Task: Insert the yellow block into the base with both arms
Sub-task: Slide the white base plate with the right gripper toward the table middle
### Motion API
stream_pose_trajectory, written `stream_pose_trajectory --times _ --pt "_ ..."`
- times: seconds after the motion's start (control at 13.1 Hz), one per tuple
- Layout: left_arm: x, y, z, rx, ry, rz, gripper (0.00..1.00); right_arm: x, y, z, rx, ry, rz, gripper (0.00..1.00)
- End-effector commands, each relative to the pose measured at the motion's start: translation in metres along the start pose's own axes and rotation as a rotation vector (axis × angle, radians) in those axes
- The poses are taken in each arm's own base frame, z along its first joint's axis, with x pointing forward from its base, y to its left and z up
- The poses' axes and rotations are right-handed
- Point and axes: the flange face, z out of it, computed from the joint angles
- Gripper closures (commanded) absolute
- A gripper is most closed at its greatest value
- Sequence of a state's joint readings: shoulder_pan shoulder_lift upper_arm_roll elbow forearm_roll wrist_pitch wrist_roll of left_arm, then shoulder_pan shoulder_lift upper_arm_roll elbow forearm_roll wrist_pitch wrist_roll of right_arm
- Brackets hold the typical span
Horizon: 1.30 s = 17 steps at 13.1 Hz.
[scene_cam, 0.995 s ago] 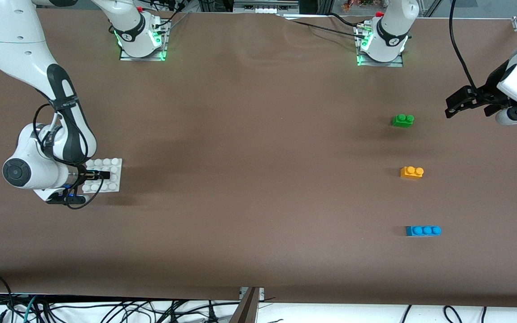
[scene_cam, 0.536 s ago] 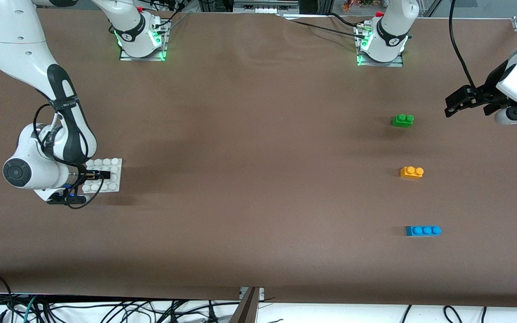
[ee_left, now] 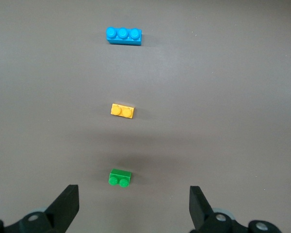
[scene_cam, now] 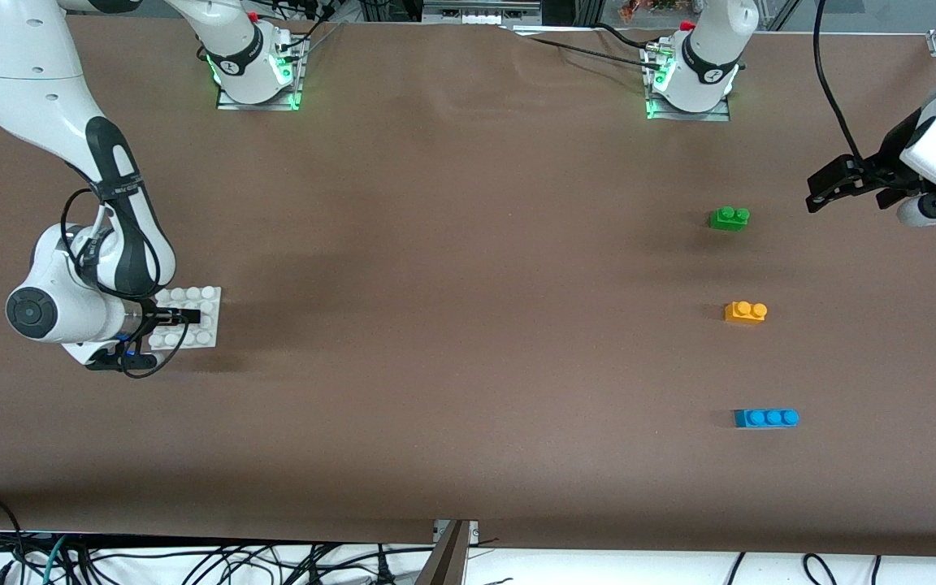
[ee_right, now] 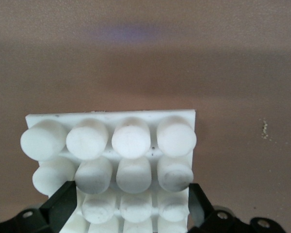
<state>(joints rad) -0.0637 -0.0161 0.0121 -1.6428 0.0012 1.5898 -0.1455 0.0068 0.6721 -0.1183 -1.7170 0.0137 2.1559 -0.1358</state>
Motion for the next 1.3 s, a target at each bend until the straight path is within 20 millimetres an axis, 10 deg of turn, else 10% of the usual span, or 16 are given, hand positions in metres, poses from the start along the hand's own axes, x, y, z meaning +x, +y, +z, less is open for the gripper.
stream_pose_trajectory --times 0.0,1.22 --pt "0.002 0.003 -0.007 0.001 -0.004 -0.001 0.00 0.003 -0.011 0.047 0.004 -0.021 -0.045 0.00" --pt "0.002 0.003 -0.007 0.000 -0.003 -0.001 0.00 0.018 -0.186 0.060 0.074 0.081 -0.042 0.00"
